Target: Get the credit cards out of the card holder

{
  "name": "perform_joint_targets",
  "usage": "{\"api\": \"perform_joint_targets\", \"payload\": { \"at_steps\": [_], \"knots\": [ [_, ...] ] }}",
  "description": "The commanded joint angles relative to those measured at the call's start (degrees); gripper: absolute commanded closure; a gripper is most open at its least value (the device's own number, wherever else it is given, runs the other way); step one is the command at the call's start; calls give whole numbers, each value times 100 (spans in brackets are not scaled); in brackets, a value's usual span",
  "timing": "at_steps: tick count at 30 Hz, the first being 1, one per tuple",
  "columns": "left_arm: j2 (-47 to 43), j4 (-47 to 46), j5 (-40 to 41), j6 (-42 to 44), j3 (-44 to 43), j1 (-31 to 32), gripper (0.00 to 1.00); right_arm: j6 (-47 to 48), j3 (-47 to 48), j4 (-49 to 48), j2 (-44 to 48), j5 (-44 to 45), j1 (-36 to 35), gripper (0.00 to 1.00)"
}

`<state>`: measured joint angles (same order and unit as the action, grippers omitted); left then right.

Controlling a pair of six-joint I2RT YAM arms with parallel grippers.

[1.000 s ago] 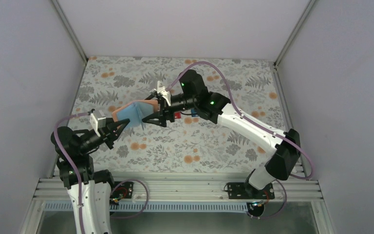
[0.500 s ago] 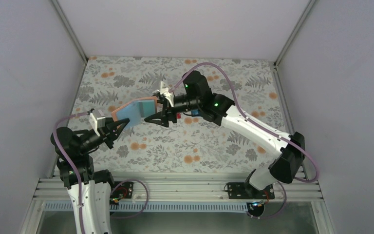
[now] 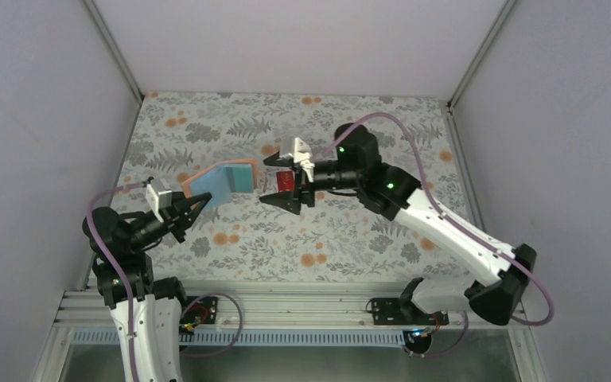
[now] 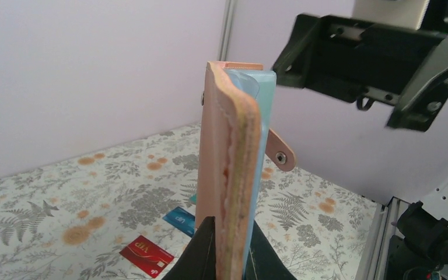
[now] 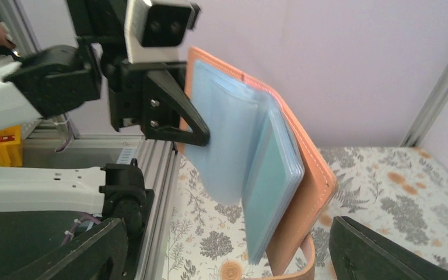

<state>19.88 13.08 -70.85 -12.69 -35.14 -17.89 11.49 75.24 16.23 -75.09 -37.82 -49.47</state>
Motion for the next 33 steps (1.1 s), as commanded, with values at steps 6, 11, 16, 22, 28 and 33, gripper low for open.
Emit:
{"api": "perform_joint_targets", "payload": {
  "at_steps": [6,11,16,22,28,33],
  "knots": [
    [-4,-310,209,-309,-74,-39,98,-693,-269,-802,316,-913,86,22],
    [-41,-295,274,-331,-121,-47,98,-1146,-424,-1410,34,-570,38,37],
    [-83,-297,275,-361,-51,-48,98,-1297,-369,-1558,-198,-398,-2,44],
    [-125,-316,280,-322,-7,-47,98,-1291,-351,-1522,-328,-115,-11,49],
    [-126,-340,278,-299,19,-48,97,-1219,-253,-1402,-456,-129,-16,49],
    [-107,-341,273,-282,5,-48,98,-1144,-88,-1221,-619,-345,-26,53]
  ]
}}
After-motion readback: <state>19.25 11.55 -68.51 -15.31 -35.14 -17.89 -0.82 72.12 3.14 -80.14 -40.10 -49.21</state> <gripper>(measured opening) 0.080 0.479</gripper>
